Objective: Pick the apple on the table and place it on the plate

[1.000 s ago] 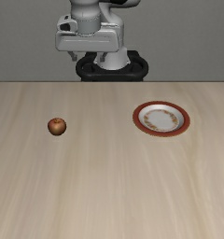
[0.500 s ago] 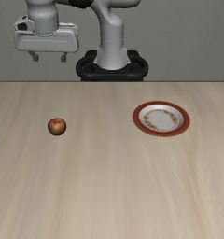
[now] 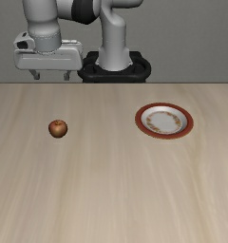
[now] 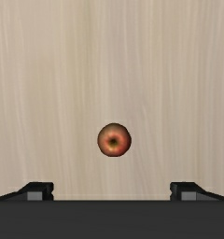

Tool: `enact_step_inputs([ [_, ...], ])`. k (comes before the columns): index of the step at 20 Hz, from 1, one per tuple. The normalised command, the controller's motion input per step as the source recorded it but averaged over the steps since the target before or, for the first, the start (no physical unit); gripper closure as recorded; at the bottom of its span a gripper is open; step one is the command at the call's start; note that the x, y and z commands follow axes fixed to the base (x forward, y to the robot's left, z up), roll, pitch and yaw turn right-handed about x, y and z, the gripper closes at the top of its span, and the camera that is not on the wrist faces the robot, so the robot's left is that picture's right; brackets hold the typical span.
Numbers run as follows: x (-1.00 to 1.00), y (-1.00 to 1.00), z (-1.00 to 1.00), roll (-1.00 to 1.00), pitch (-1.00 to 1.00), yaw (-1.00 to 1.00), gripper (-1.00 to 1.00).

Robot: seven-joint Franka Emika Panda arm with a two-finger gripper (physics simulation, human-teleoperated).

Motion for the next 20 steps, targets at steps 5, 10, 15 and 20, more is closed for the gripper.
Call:
enact_step_inputs([
  [5, 0.00, 0.00, -1.00, 0.00, 0.00, 0.00, -1.00],
  [10, 0.00, 0.00, -1.00, 0.00, 0.00, 0.00, -1.00],
  [15, 0.00, 0.00, -1.00, 0.00, 0.00, 0.00, -1.00],
  [20, 0.00, 0.00, -0.20, 0.00, 0.00, 0.00, 1.00],
])
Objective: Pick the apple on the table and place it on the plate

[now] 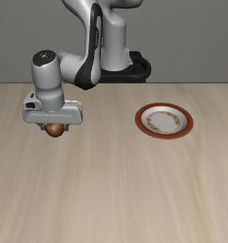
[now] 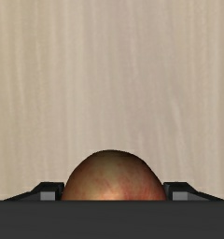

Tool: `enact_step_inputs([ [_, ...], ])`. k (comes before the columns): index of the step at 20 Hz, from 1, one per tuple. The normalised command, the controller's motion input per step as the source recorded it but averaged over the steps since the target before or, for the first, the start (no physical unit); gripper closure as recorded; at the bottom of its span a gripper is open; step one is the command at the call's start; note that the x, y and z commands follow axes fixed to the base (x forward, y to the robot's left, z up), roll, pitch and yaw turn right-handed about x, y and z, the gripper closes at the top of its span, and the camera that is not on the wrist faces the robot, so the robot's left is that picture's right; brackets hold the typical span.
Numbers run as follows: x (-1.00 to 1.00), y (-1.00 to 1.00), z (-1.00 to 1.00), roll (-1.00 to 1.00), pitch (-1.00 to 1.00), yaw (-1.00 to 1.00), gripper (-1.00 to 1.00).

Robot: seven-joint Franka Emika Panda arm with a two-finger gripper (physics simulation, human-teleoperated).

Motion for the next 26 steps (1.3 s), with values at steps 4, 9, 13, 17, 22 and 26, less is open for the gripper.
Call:
enact_step_inputs([
  [4, 0.00, 0.00, 0.00, 0.00, 0.00, 0.00, 1.00],
  [9, 0.00, 0.00, 0.20, 0.00, 0.00, 0.00, 1.00],
  [13, 0.00, 0.00, 1.00, 0.00, 0.00, 0.00, 1.00],
  [17, 0.00, 0.75, 0.25, 0.00, 0.00, 0.00, 1.00],
  [22, 0.00, 1.00, 0.00, 0.00, 0.00, 0.00, 1.00],
  [26, 0.00, 1.00, 0.00, 0.00, 0.00, 0.00, 1.00],
])
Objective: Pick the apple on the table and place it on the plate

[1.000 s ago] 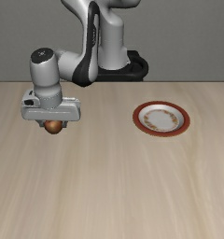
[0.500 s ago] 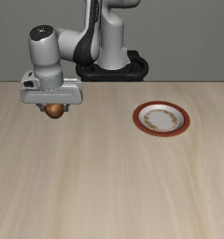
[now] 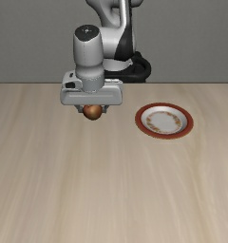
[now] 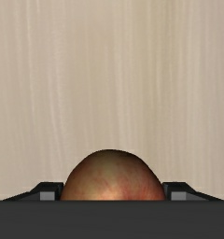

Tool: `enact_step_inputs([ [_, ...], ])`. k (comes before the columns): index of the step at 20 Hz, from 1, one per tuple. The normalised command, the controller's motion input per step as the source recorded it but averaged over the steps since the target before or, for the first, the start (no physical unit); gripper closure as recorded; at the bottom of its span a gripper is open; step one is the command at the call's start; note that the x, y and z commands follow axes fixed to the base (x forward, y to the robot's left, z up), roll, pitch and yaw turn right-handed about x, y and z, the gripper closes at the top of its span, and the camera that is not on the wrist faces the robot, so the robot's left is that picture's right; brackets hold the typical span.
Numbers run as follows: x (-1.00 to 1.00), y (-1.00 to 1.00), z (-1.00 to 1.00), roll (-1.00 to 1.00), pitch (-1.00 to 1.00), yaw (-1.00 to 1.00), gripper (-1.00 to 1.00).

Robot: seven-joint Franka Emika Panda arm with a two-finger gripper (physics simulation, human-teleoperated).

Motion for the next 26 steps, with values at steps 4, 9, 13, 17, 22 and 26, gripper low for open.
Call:
enact_step_inputs([
  [4, 0.00, 1.00, 0.00, 0.00, 0.00, 0.00, 1.00],
  [9, 0.00, 1.00, 0.00, 0.00, 0.00, 0.00, 1.00],
  [13, 0.00, 1.00, 0.00, 0.00, 0.00, 0.00, 1.00],
  [17, 0.00, 1.00, 0.00, 0.00, 0.00, 0.00, 1.00],
  [22, -0.80, 0.20, 0.00, 0.00, 0.00, 0.00, 1.00],
  [26, 0.00, 0.00, 0.00, 0.00, 0.00, 0.00, -1.00],
])
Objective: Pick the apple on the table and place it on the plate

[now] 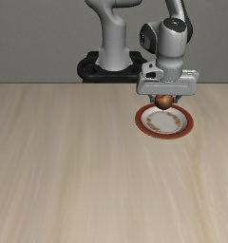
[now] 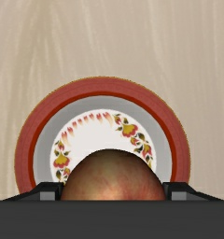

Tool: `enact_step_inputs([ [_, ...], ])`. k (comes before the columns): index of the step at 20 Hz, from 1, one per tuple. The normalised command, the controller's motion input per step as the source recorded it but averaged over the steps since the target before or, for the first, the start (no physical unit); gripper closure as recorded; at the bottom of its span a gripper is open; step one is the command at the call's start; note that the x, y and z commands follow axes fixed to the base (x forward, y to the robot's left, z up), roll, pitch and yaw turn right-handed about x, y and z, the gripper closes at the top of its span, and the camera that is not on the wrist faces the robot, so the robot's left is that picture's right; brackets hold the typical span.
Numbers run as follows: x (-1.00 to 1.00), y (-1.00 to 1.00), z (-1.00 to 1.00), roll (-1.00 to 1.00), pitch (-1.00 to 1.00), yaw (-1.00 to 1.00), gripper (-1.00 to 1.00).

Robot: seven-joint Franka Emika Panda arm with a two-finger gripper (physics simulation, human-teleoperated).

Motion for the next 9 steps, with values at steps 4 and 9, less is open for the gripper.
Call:
enact_step_inputs([
  [4, 0.00, 0.00, 0.00, 0.00, 0.00, 0.00, -1.00],
  [9, 0.00, 0.00, 0.00, 0.00, 0.00, 0.00, -1.00],
])
